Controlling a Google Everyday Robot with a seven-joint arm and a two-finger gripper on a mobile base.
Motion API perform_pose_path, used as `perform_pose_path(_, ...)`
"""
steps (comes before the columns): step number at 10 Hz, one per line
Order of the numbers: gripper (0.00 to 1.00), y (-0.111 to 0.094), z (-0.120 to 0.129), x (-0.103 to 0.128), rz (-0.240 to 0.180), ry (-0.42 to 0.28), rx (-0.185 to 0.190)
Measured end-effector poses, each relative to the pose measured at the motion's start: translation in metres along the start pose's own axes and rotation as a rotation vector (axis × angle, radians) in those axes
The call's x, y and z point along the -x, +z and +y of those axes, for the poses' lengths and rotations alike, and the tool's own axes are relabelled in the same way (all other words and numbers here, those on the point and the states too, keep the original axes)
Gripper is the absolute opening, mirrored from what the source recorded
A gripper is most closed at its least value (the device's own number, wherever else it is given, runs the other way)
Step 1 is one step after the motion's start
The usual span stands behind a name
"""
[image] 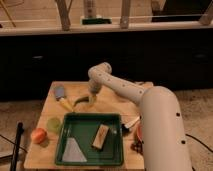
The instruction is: Place pepper in table surface
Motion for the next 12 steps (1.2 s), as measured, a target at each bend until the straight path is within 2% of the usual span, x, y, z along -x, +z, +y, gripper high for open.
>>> perform_pose_path(4, 0.79, 0.016, -0.001, 0.002, -0.005, -0.01, 0.019)
perform_pose_path(5, 0.74, 0.018, -0.003, 0.003, -0.006, -0.011, 0.019)
perform_pose_path(10, 0.22, 0.027, -0.001, 0.006, -0.01, -0.017, 0.034)
perform_pose_path(12, 0.05, 0.027, 0.0, 0.005, -0.01, -0.017, 0.035)
